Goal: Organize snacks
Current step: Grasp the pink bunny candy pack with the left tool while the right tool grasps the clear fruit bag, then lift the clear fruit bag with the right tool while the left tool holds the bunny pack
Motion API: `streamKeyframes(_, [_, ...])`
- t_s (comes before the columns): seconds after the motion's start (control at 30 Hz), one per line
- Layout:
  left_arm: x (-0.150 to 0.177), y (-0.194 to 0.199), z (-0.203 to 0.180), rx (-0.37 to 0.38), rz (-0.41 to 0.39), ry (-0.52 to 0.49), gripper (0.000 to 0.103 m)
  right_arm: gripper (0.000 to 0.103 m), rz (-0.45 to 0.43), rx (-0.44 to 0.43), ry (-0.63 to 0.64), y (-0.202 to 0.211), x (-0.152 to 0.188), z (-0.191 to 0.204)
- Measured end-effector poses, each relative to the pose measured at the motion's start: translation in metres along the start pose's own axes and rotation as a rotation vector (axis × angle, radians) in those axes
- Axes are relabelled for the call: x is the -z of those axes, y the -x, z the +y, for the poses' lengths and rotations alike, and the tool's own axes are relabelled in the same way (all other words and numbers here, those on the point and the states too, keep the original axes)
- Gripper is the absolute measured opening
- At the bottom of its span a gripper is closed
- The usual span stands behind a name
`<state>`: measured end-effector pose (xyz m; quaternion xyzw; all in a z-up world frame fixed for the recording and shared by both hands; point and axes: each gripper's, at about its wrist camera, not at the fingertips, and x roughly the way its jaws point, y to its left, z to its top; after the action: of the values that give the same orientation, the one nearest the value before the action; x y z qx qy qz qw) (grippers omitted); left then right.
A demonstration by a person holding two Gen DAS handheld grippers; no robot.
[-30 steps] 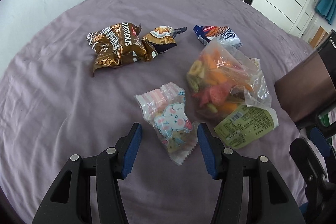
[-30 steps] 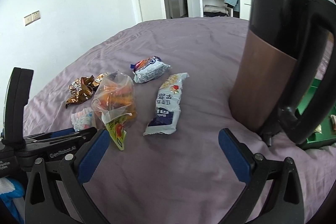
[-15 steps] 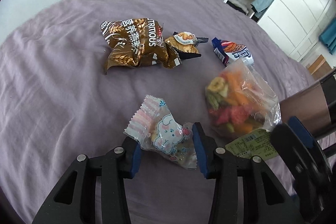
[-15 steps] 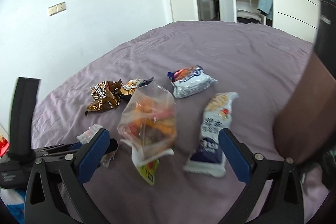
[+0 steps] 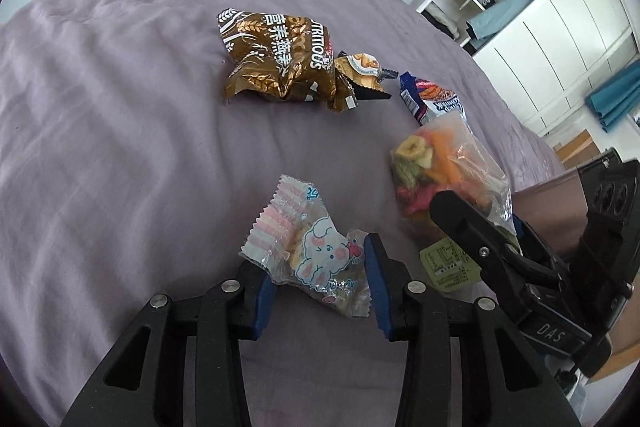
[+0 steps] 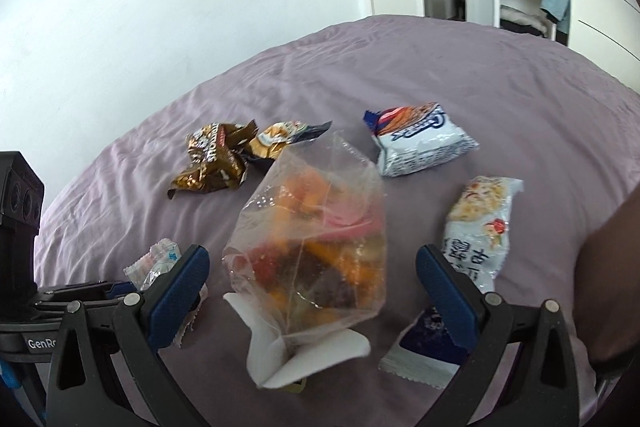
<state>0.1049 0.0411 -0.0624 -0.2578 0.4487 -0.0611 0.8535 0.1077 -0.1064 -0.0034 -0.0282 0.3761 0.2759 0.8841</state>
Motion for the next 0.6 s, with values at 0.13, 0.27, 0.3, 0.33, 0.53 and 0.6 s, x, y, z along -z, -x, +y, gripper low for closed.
streamKeyframes(0.13, [-0.001,0.003,0.002,0.002,0.016,-0.037,0.03,0.103,0.022,-0.015,0.0,-0.006,0.001,0.0])
streamKeyframes(0.27, [-0.001,0.005,0.002,0.001,0.009,-0.062,0.028,0.103,0.053,-0.008,-0.004,-0.017,0.002,0.0])
streamKeyframes(0.3, [-0.003,0.004,0.001,0.0,0.008,-0.063,0.027,0.103,0.062,-0.004,0.003,-0.02,0.002,0.002])
streamKeyframes(0.33, [-0.003,0.005,0.002,0.001,0.006,-0.064,0.026,0.103,0.065,0.006,0.01,-0.021,0.002,0.003])
streamKeyframes(0.53, [-0.002,0.008,0.001,-0.012,-0.013,-0.083,0.024,0.089,0.065,0.016,0.009,-0.026,0.005,0.002])
streamKeyframes(0.6, [0.001,0.011,-0.002,-0.035,-0.031,-0.114,0.024,0.089,0.075,0.014,0.004,-0.029,0.007,0.001])
